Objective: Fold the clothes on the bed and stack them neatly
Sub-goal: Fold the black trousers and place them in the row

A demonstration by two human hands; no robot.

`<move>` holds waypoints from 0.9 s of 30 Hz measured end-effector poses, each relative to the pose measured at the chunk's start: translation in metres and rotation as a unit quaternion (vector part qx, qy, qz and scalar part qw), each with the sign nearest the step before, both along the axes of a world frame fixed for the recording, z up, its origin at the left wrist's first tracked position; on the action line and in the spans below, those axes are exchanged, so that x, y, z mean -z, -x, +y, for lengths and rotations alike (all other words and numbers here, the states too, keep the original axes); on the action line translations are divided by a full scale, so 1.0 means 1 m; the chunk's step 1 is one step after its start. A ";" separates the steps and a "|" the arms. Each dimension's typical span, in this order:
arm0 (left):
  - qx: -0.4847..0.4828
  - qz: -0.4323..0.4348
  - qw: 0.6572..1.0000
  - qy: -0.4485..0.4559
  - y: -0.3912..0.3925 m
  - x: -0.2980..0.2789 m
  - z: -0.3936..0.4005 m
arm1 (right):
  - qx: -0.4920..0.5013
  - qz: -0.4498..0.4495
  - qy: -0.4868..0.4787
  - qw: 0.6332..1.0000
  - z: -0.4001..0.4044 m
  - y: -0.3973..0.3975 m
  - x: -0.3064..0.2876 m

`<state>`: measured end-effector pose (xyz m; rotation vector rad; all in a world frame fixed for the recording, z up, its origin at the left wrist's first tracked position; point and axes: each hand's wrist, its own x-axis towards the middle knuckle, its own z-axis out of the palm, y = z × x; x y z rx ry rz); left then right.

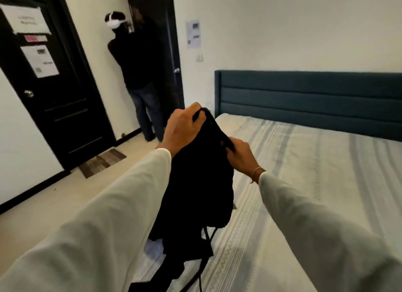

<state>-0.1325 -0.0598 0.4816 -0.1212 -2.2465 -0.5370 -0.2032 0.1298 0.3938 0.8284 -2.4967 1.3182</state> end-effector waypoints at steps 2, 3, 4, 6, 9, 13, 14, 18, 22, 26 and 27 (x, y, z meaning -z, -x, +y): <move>0.011 -0.009 0.997 0.071 0.003 -0.023 0.000 | 0.042 0.039 0.025 0.998 0.025 0.014 -0.028; 0.006 -0.009 0.993 0.114 0.003 -0.039 0.011 | 0.078 0.050 0.028 0.995 0.054 0.014 -0.052; 0.000 -0.031 0.986 0.165 0.001 -0.050 0.015 | 0.091 0.060 0.035 0.993 0.071 0.017 -0.064; 0.017 -0.074 0.960 0.268 0.005 -0.076 0.034 | 0.125 0.092 0.035 0.987 0.116 0.021 -0.102; 0.037 -0.081 0.939 0.332 0.010 -0.102 0.059 | 0.175 0.124 0.014 0.977 0.179 0.018 -0.148; -0.023 -0.112 0.936 0.333 0.019 -0.118 0.104 | 0.274 0.127 -0.026 0.953 0.257 0.013 -0.191; -0.058 -0.147 0.932 0.325 0.021 -0.118 0.111 | 0.307 0.116 -0.042 0.944 0.276 0.014 -0.197; -0.124 -0.331 0.924 0.147 0.023 -0.112 0.140 | 0.398 0.035 -0.084 0.913 0.362 0.002 -0.213; 0.077 -0.485 0.781 -0.386 0.033 -0.110 0.184 | 0.380 -0.025 -0.090 0.920 0.424 -0.019 -0.220; 0.161 -0.345 0.738 -0.557 0.042 -0.130 0.269 | 0.340 -0.101 0.094 0.930 0.472 -0.033 -0.231; 0.158 -0.305 0.726 -0.595 0.043 -0.137 0.286 | 0.335 -0.124 0.167 0.919 0.482 -0.037 -0.235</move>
